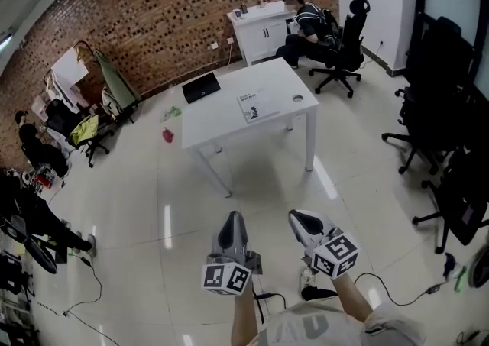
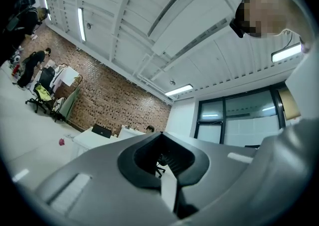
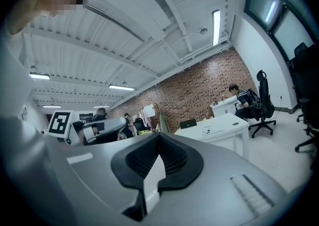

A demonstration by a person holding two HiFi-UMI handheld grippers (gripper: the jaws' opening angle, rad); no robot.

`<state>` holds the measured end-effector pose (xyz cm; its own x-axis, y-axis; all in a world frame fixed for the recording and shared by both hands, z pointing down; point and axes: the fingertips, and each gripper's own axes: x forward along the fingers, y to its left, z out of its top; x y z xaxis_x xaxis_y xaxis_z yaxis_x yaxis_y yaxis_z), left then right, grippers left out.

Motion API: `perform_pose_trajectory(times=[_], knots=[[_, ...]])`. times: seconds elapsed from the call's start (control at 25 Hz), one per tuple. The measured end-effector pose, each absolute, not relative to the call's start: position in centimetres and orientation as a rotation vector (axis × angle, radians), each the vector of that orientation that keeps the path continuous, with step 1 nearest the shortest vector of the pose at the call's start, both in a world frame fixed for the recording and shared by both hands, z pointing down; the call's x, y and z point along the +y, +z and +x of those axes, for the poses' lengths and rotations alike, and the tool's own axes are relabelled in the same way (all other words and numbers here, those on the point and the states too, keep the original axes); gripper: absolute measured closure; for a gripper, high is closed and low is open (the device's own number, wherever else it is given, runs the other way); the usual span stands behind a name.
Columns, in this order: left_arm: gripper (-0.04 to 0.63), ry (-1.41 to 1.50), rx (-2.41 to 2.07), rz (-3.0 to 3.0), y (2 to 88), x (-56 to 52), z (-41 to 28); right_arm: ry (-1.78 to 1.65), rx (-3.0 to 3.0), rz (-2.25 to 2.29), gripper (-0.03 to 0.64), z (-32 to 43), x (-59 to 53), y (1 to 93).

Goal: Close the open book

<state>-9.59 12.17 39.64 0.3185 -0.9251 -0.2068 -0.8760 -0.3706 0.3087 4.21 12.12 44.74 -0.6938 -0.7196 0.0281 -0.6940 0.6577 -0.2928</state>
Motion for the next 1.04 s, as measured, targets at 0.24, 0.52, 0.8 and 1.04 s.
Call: perform_pose_trajectory(times=[0.24, 0.52, 0.8, 1.04], knots=[[0.583, -0.485, -1.738, 2.446, 40.0, 20.7, -11.2, -0.419, 2.763, -1.269, 0.616, 3.2, 20.0, 45.1], [0.583, -0.492, -1.73, 2.493, 39.2, 26.0, -11.9, -0.383, 2.734, -1.282, 0.615, 2.8, 25.6, 44.7], [0.583, -0.461, -1.75, 2.533, 38.6, 28.9, -12.3, -0.36, 2.724, -1.316, 0.615, 2.2, 27.7, 44.1], [0.583, -0.396, -1.992, 2.489, 38.7, 29.6, -14.3, -0.275, 2.748, -1.332, 0.615, 0.8, 27.8, 43.6]])
